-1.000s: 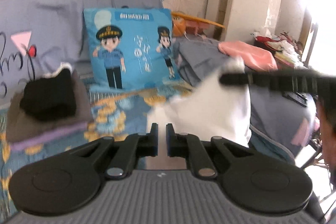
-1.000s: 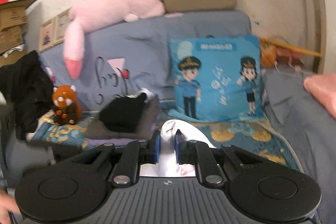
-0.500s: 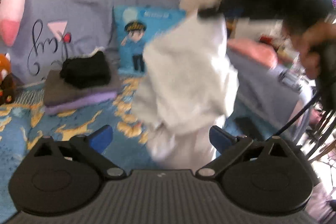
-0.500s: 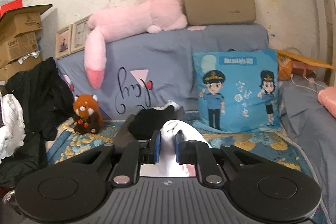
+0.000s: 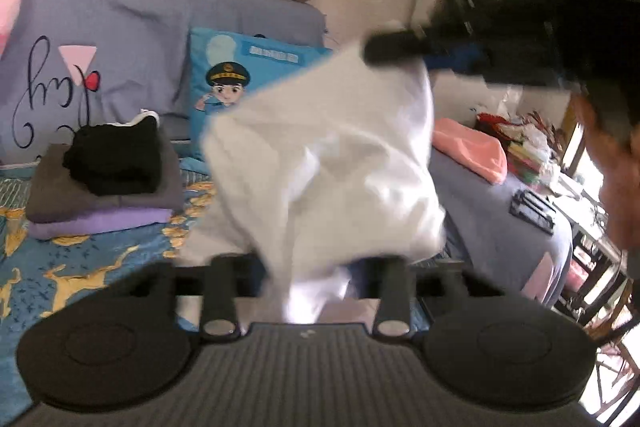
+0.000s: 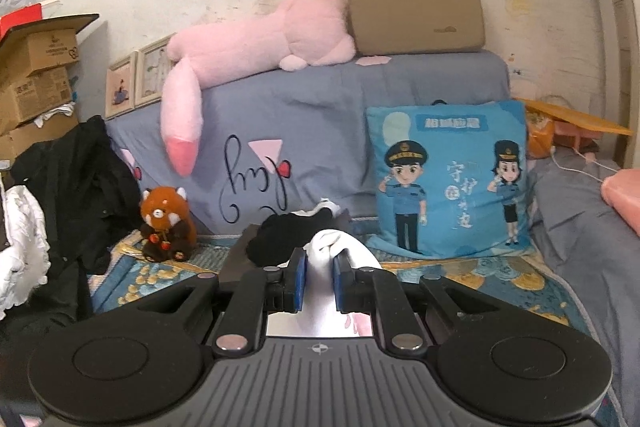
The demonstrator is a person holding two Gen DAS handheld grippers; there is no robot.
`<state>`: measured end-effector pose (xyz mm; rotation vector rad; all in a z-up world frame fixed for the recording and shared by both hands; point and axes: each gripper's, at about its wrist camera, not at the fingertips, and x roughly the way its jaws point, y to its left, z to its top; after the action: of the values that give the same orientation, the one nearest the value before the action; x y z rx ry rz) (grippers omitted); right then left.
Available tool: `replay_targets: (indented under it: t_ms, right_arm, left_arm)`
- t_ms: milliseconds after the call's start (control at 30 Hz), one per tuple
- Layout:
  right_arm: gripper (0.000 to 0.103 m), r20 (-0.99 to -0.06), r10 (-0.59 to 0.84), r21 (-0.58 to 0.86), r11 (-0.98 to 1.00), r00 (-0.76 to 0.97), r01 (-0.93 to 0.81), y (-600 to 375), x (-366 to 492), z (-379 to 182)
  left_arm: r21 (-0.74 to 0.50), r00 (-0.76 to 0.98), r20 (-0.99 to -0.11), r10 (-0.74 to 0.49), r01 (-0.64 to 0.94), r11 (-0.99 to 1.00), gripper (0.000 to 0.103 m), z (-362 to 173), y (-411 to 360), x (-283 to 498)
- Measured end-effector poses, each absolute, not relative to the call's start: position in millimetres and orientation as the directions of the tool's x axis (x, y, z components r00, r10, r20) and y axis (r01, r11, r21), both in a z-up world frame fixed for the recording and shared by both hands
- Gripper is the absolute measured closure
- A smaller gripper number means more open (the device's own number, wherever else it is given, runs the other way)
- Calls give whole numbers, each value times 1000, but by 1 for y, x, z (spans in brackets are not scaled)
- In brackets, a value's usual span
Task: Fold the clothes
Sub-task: 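Lift the white T-shirt up with both grippers, shaking it loose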
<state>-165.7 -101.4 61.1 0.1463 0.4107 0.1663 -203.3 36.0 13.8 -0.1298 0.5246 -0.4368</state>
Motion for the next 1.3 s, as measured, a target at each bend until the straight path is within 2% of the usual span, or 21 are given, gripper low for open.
replay_targets:
  t_ms: [67,200,267,467,733,900,1000,1133,1300]
  right_arm:
    - [90,-391,188,170,977,901,-130,-101,-167,59]
    - [90,-403,187,155,979,896,-135,-96,-169,54]
    - [90,-404,194,156,977,894,-142,-92,-170,54]
    - [90,-402,213,153,975,891,-164,-84,-170,59]
    - [90,-396,314,155,949,863,-274,-55,-154,75]
    - [89,-363,381,129,924,850,-359,-15,-129,103]
    - [89,-335,400,101,915,853,-389,3,-111,128]
    - [89,-300,399,16,911,867,-413,7,-102,162]
    - [89,-309,388,-22,910,868,-414,-11,-117,160]
  left_arm:
    - [-238,779,-469,-416,342,909,85,21,44,-199]
    - [-189,811,-477,-338,281,941,85,39,60,-194]
    - [-164,825,-474,-309,263,951,89,48,66,-195]
    - [-114,856,-451,-251,223,968,89,73,84,-193]
    - [-76,921,-348,-177,161,984,89,142,131,-189]
    - [7,955,-286,-83,89,996,89,191,158,-177]
    - [3,966,-255,-39,41,999,89,216,179,-168]
    - [-9,975,-218,-38,37,999,89,239,198,-171]
    - [25,980,-171,-104,109,994,89,246,183,-186]
